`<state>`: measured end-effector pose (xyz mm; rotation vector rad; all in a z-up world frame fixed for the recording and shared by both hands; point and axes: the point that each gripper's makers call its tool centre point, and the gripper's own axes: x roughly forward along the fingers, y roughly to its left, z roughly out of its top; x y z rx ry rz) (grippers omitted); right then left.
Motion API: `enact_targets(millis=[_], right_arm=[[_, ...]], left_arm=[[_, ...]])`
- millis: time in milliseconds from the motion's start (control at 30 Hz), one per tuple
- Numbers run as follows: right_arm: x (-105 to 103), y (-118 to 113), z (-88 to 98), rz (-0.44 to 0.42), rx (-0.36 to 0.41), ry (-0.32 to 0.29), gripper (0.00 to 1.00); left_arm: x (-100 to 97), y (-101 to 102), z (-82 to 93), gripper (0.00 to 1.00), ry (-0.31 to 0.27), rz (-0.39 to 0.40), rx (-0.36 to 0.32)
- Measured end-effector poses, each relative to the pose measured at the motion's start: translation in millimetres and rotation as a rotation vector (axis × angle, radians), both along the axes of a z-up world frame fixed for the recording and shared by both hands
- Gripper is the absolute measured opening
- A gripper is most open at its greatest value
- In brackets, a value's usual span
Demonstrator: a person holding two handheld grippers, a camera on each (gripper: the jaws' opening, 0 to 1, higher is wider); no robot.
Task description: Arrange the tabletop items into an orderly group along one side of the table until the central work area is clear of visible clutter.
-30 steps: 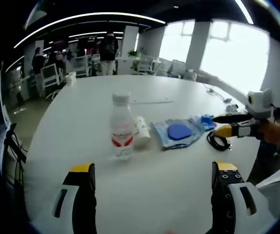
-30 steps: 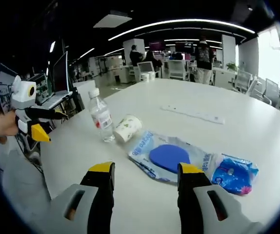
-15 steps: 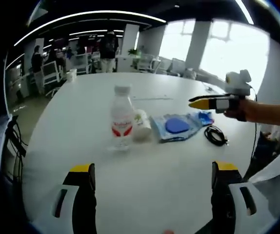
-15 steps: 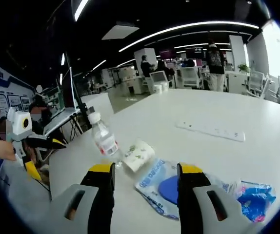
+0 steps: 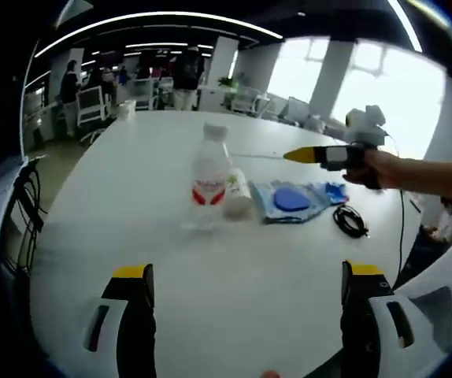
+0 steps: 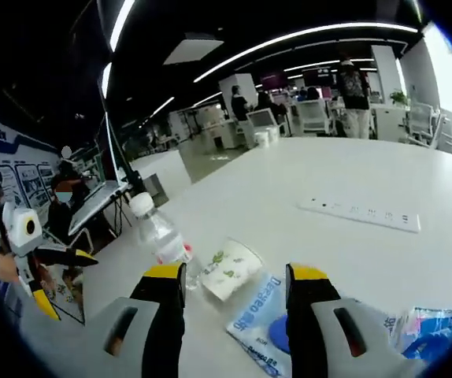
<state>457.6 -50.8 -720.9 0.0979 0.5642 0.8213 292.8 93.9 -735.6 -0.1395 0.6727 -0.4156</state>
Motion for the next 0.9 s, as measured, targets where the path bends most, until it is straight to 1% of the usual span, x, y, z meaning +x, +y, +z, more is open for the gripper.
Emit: enact_targets(millis=[100,200,300,500,600,767,900], right_arm=[[1.4,8.6,-3.4,0.002,0.009,0.021,0.48],[3.1,18.6,-8.1,0.016,-0.001,0.032,0.48],[6.5,26.6,-13.1,0.023,-0.003,0.047,0.48],[16.5,38.1,-23.8,0.039,-0.040,0.063,0.48],[22.9,38.2,-30.9,0.012,-0.059,0.097,0.48],[26.7,44.4,-41.2,-0.025,-0.044,0.171,0.48],[31.5,49.5,-49.6,-0.046,-0.057,0.199,0.48]], left_arm=[[-2.5,4.4,-2.3,0.96,0.008,0.010,0.003],[-4.8,9.6,-4.0,0.96,0.011,0.031,-0.003],[-7.1,11.9,-6.9,0.96,0.021,0.035,-0.004],[-12.0,17.1,-11.6,0.95,0.025,0.042,-0.007],[-13.9,20.2,-15.9,0.94,0.033,0.055,-0.013],[-16.9,23.7,-22.3,0.94,0.047,0.074,-0.024],[-19.6,27.3,-25.6,0.93,0.058,0.078,-0.022]])
